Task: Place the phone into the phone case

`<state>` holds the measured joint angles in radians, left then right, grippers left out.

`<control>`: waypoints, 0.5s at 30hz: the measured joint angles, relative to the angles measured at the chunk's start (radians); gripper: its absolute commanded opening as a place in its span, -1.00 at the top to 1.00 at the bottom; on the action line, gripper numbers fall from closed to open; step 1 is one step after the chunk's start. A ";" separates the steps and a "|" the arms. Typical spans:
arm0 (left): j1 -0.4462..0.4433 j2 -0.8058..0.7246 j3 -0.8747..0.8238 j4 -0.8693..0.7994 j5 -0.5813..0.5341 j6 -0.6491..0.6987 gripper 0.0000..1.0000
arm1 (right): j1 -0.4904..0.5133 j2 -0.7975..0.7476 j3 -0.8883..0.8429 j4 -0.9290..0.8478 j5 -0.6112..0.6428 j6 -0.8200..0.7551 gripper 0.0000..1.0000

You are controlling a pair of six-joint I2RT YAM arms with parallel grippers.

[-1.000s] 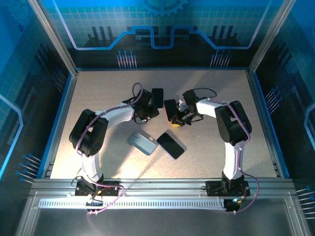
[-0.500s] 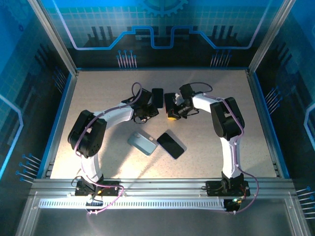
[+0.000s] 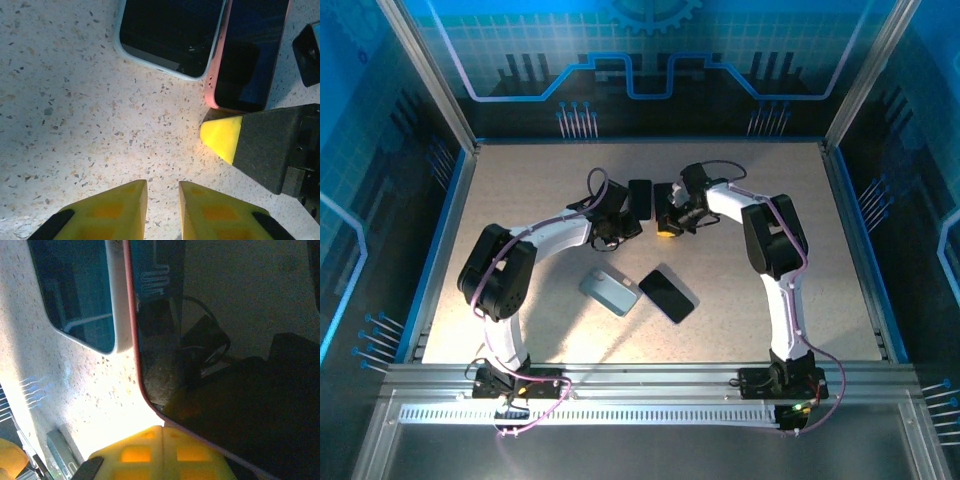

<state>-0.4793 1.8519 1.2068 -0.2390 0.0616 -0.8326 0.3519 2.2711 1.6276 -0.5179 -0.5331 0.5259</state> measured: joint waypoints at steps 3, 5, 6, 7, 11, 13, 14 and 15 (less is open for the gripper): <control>0.000 -0.001 0.000 -0.001 -0.005 0.000 0.52 | 0.000 0.016 0.029 -0.009 0.000 -0.006 1.00; 0.000 -0.002 0.000 -0.002 -0.005 0.000 0.52 | 0.000 0.031 0.053 -0.023 -0.003 -0.010 1.00; 0.000 -0.003 0.000 -0.002 -0.005 0.000 0.52 | 0.000 0.038 0.066 -0.027 -0.003 -0.010 1.00; 0.000 -0.005 0.000 -0.003 -0.005 0.000 0.52 | 0.000 0.044 0.076 -0.029 -0.003 -0.010 1.00; 0.000 -0.017 -0.012 -0.003 -0.005 0.000 0.52 | -0.001 0.058 0.099 -0.028 -0.005 -0.010 1.00; 0.000 -0.019 -0.018 -0.003 -0.006 0.000 0.52 | -0.001 0.058 0.098 -0.019 -0.004 -0.010 1.00; 0.000 -0.020 -0.021 -0.003 -0.006 0.000 0.52 | -0.001 0.058 0.093 0.003 -0.002 -0.010 1.00; 0.000 -0.021 -0.023 -0.003 -0.006 0.000 0.52 | -0.001 0.057 0.087 0.026 -0.002 -0.009 1.00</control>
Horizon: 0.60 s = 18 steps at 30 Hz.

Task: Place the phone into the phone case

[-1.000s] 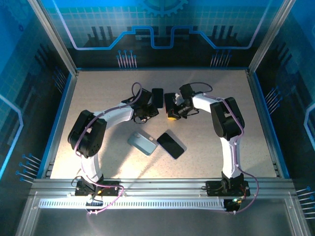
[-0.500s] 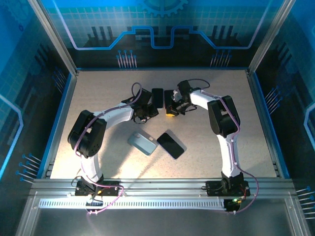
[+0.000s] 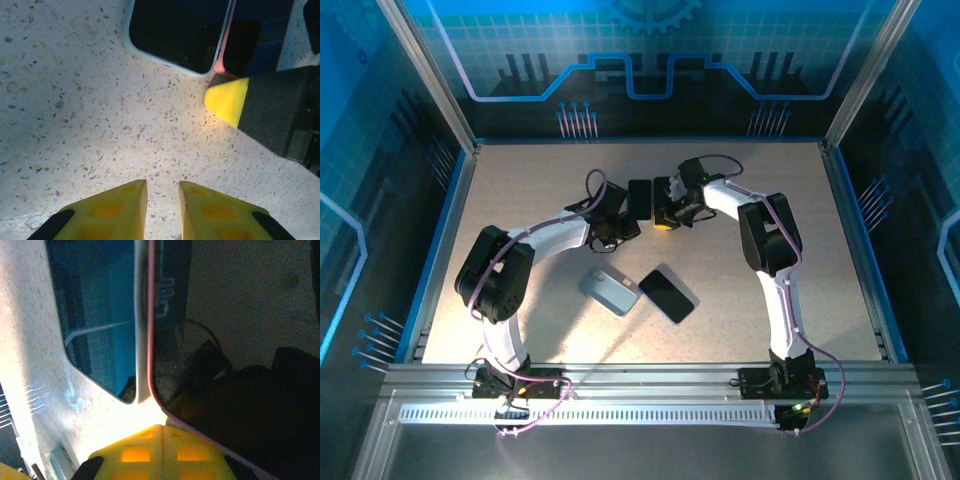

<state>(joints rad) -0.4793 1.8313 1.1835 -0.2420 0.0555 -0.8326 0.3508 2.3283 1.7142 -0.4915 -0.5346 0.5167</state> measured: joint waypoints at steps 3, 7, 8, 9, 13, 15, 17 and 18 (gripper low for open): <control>0.000 -0.002 -0.004 0.000 -0.006 0.000 0.52 | -0.002 -0.035 -0.067 0.080 0.007 0.003 1.00; 0.000 -0.013 -0.010 -0.004 -0.011 0.000 0.52 | -0.013 -0.175 -0.241 0.152 0.031 0.007 0.94; 0.000 -0.019 -0.013 -0.006 -0.011 0.000 0.52 | -0.016 -0.227 -0.290 0.159 0.036 0.006 0.93; 0.001 -0.026 -0.018 -0.007 -0.013 0.000 0.52 | -0.018 -0.278 -0.331 0.162 0.040 0.003 0.91; 0.001 -0.064 -0.061 -0.008 -0.016 0.001 0.52 | -0.016 -0.502 -0.481 0.166 0.063 -0.019 0.65; 0.002 -0.083 -0.090 -0.008 -0.014 0.001 0.52 | -0.009 -0.586 -0.539 0.160 0.082 -0.042 0.52; 0.002 -0.102 -0.127 -0.010 -0.014 0.000 0.51 | 0.015 -0.647 -0.595 0.135 0.119 -0.080 0.36; 0.002 -0.111 -0.144 -0.010 -0.012 0.000 0.49 | 0.031 -0.664 -0.616 0.121 0.140 -0.095 0.27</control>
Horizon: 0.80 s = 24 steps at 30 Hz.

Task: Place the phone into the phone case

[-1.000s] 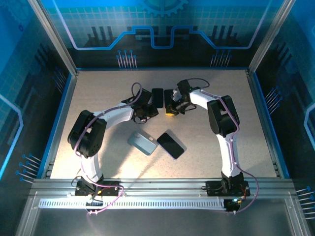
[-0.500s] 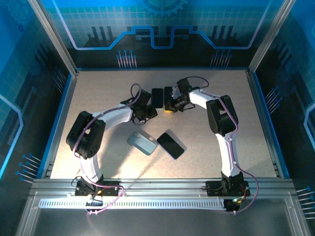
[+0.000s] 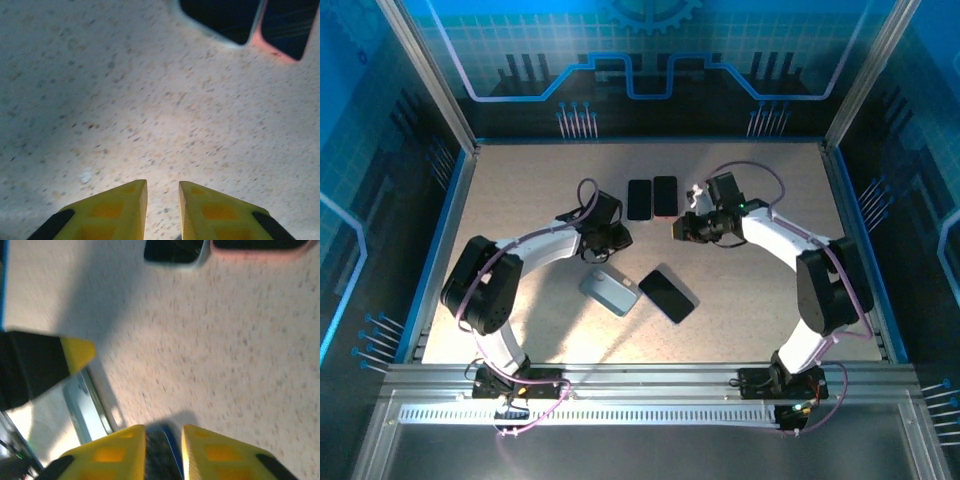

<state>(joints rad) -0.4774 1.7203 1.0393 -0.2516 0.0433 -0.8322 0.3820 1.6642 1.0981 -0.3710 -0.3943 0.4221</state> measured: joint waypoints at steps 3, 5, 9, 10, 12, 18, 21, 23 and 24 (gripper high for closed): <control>0.000 -0.033 -0.068 -0.001 0.011 0.000 0.43 | 0.070 -0.028 -0.059 -0.049 0.076 -0.055 0.00; 0.000 -0.059 -0.112 0.002 0.026 -0.001 0.40 | 0.129 -0.036 -0.090 -0.085 0.130 -0.099 -0.24; 0.000 -0.122 -0.181 0.007 0.053 -0.001 0.35 | 0.214 -0.048 -0.117 -0.130 0.225 -0.166 -0.63; 0.000 -0.140 -0.195 0.010 0.060 -0.001 0.34 | 0.232 -0.051 -0.118 -0.141 0.245 -0.183 -0.70; 0.000 -0.169 -0.213 0.014 0.070 -0.001 0.29 | 0.264 -0.055 -0.119 -0.146 0.279 -0.206 -0.81; 0.000 -0.227 -0.261 0.037 0.101 -0.008 0.22 | 0.345 -0.055 -0.121 -0.144 0.343 -0.246 -0.83; 0.000 -0.229 -0.266 0.042 0.120 -0.009 0.20 | 0.364 -0.052 -0.121 -0.144 0.354 -0.253 -0.78; 0.000 -0.229 -0.266 0.045 0.135 -0.008 0.20 | 0.372 -0.047 -0.121 -0.142 0.360 -0.259 -0.78; 0.000 -0.229 -0.266 0.045 0.140 -0.008 0.19 | 0.376 -0.042 -0.121 -0.141 0.361 -0.260 -0.78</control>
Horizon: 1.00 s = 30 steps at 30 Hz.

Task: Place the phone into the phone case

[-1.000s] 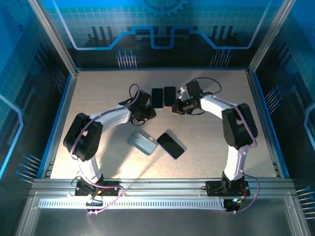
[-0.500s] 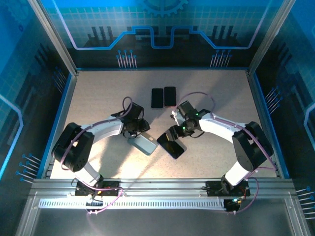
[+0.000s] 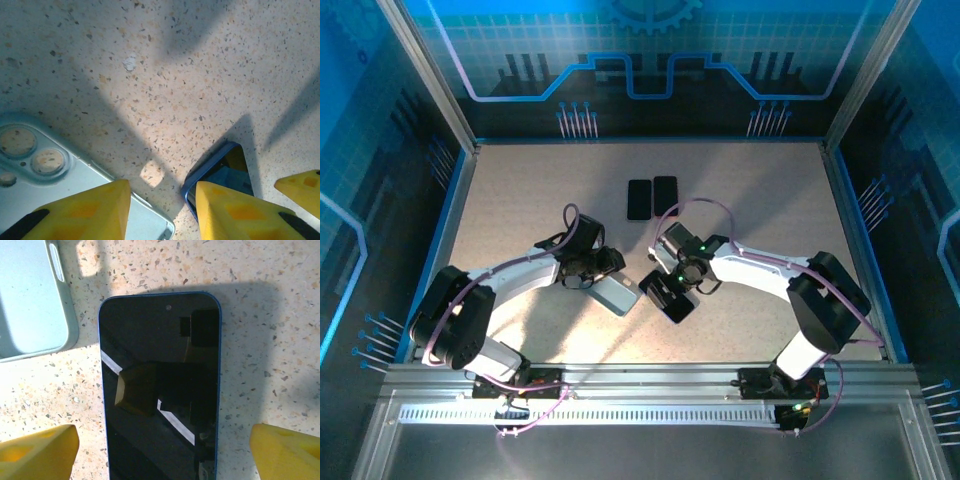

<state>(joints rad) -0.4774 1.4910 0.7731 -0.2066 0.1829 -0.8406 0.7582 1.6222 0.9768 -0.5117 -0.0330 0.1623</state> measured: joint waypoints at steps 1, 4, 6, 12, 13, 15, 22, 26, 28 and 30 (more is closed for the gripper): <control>0.000 0.000 0.000 0.002 0.007 0.000 0.19 | 0.006 0.005 0.000 0.003 0.001 -0.003 -0.78; 0.000 0.000 0.000 0.003 0.025 0.000 0.19 | 0.034 0.027 0.000 0.011 0.010 -0.003 -0.77; 0.000 0.000 0.000 0.003 0.033 0.000 0.19 | 0.052 0.050 0.000 0.015 0.017 -0.003 -0.76; 0.000 0.000 0.000 0.003 0.046 0.001 0.20 | 0.066 0.075 0.008 0.029 0.060 -0.003 -0.73; 0.000 0.001 0.000 0.003 0.048 0.001 0.20 | 0.068 0.081 0.012 0.028 0.067 -0.003 -0.72; 0.000 0.001 0.000 0.007 0.051 0.000 0.20 | 0.069 0.091 0.021 0.031 0.079 -0.003 -0.72; 0.000 0.001 0.000 0.015 0.051 0.000 0.21 | 0.080 0.087 0.027 0.032 0.101 0.002 -0.73; 0.000 0.001 0.000 0.018 0.051 0.000 0.21 | 0.080 0.066 0.026 0.011 0.105 0.005 -0.78; 0.000 0.001 0.000 0.018 0.051 0.000 0.21 | 0.080 0.055 0.026 0.003 0.110 0.006 -0.84; 0.000 0.001 0.000 0.018 0.051 0.000 0.20 | 0.080 0.053 0.026 0.004 0.116 0.005 -0.85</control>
<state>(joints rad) -0.4774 1.4921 0.7731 -0.1883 0.2337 -0.8402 0.8379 1.6749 1.0027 -0.5079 0.0826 0.1677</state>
